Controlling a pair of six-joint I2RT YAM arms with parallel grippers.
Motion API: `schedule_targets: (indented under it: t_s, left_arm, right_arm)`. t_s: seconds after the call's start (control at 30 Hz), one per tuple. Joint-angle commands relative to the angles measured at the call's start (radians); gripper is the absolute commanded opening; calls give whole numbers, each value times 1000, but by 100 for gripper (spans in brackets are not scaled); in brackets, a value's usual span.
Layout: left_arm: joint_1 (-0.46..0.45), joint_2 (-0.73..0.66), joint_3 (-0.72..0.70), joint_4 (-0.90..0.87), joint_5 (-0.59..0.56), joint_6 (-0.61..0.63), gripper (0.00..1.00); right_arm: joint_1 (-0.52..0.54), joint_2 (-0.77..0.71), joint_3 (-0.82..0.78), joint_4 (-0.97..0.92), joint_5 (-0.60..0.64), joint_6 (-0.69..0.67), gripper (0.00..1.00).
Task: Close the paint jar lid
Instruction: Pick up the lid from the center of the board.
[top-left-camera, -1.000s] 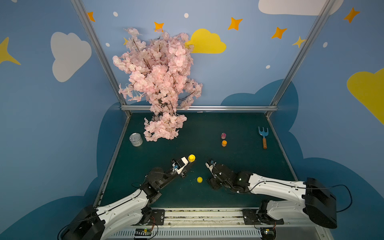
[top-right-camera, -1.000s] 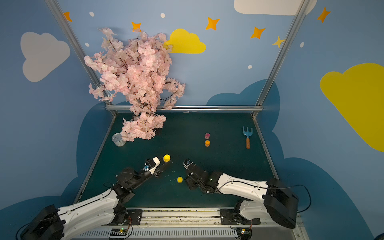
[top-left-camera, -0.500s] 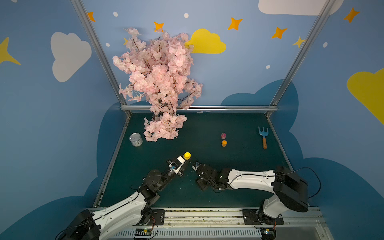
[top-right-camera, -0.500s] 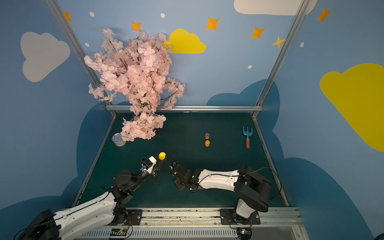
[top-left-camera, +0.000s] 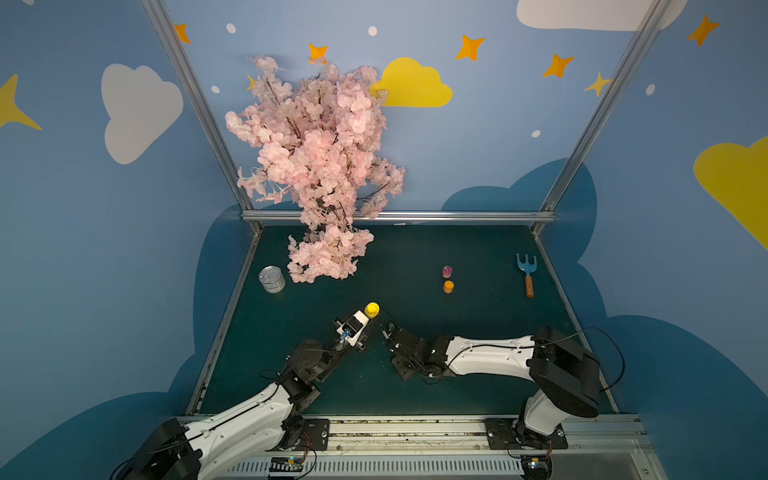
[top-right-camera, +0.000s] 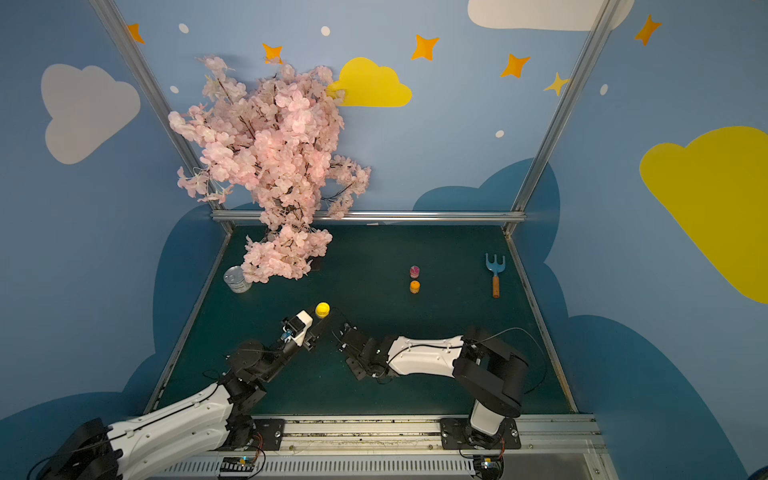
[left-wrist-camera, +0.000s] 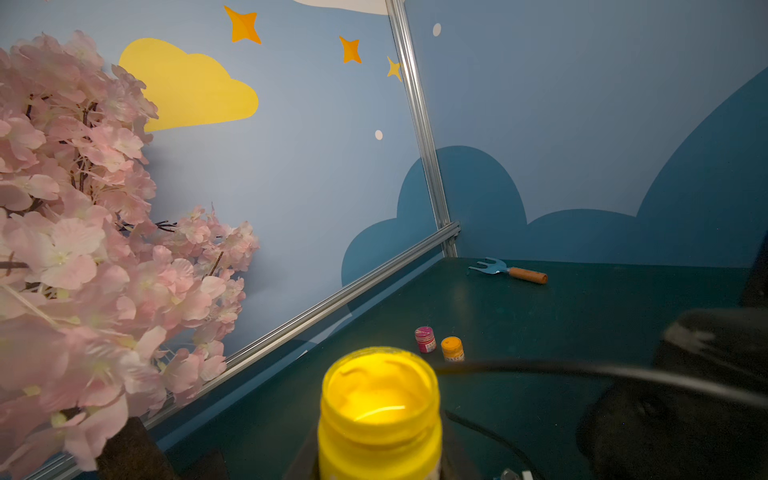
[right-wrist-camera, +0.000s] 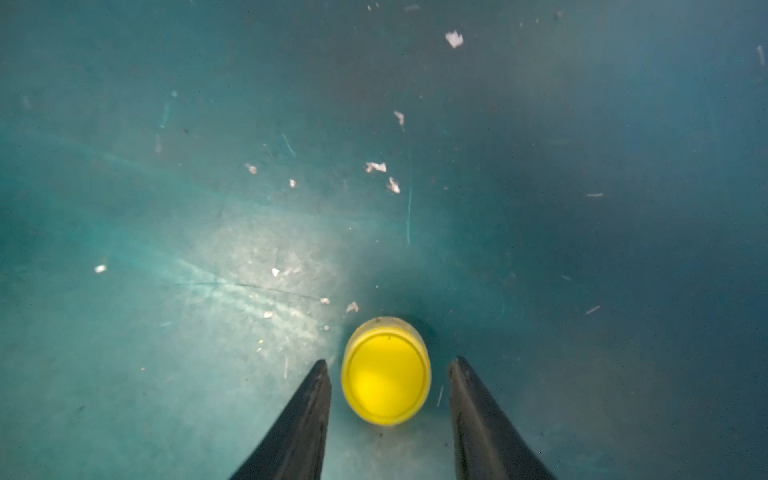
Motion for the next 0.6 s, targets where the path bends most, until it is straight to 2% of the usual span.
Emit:
schedule_targets:
  t_s: [0.0,0.3,0.57]
  left_arm:
    - [-2,-8,-6,25,-7,9,35]
    - [-4,-7,-6,25,-5,7,35]
    - [-4,-5,-6,27,-2,5,35]
  right_arm:
    - [2,14,24,-24,28,20,47]
    - [-6,31,29,-18,13,20,49]
    - [-6,43,39,-9,4,19,44]
